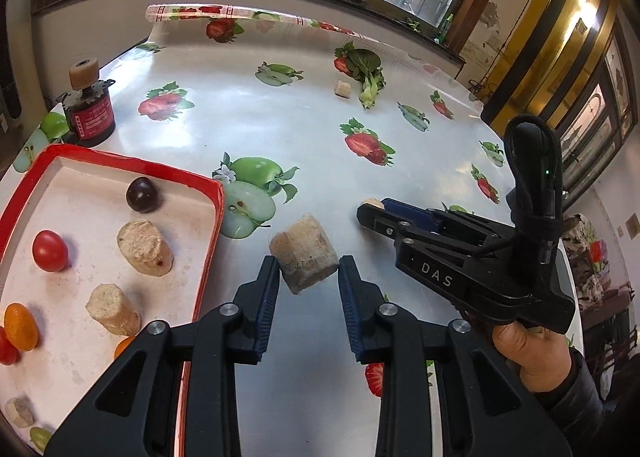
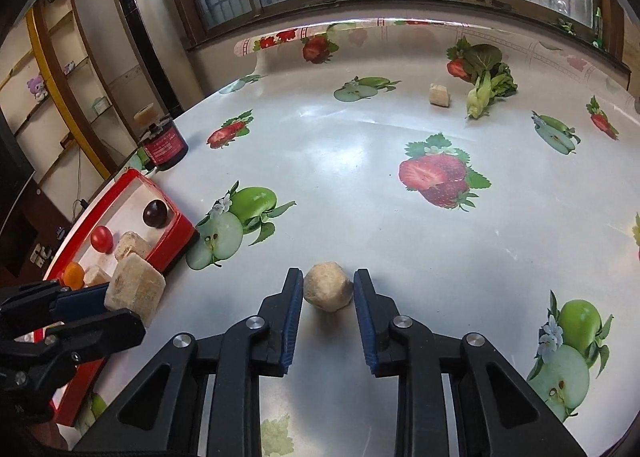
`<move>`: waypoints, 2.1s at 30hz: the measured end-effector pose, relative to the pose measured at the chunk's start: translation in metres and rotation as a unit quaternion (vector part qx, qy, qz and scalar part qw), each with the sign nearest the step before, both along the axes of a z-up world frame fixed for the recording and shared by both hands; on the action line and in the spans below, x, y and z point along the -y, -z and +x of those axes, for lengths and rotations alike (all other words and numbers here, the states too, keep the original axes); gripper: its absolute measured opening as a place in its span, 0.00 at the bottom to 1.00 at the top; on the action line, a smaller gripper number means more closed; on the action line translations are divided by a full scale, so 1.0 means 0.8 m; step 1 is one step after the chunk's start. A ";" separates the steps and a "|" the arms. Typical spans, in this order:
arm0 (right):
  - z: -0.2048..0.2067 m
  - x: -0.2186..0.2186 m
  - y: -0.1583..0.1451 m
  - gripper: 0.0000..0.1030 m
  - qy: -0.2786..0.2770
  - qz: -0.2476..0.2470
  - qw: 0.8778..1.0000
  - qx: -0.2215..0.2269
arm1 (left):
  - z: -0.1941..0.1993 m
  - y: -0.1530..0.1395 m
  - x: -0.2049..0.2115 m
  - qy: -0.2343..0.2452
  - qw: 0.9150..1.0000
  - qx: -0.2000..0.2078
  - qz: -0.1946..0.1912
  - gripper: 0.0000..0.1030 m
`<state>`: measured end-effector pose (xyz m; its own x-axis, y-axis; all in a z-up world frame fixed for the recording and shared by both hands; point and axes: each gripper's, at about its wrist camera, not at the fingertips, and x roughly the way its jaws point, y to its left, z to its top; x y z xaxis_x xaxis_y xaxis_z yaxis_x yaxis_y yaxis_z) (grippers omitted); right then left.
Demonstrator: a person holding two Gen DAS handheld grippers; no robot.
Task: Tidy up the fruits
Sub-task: 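Carry both cork blocks into the tray and open both grippers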
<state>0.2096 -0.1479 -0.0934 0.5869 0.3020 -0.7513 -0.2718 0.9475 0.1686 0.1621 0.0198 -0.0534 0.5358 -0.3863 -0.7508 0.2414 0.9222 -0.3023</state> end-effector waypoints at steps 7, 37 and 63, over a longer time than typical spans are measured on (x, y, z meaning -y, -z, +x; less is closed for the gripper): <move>-0.031 -0.009 -0.033 0.26 -0.020 0.006 1.000 0.019 | -0.023 -0.010 -0.025 -0.016 1.000 0.013 0.006 0.27; -0.145 -0.132 -0.060 0.26 -0.130 0.049 0.990 0.025 | -0.127 -0.003 -0.160 -0.131 0.991 0.017 0.009 0.27; -0.175 -0.213 -0.050 0.26 -0.195 0.049 0.979 0.016 | -0.157 0.015 -0.270 -0.206 0.978 0.008 -0.002 0.27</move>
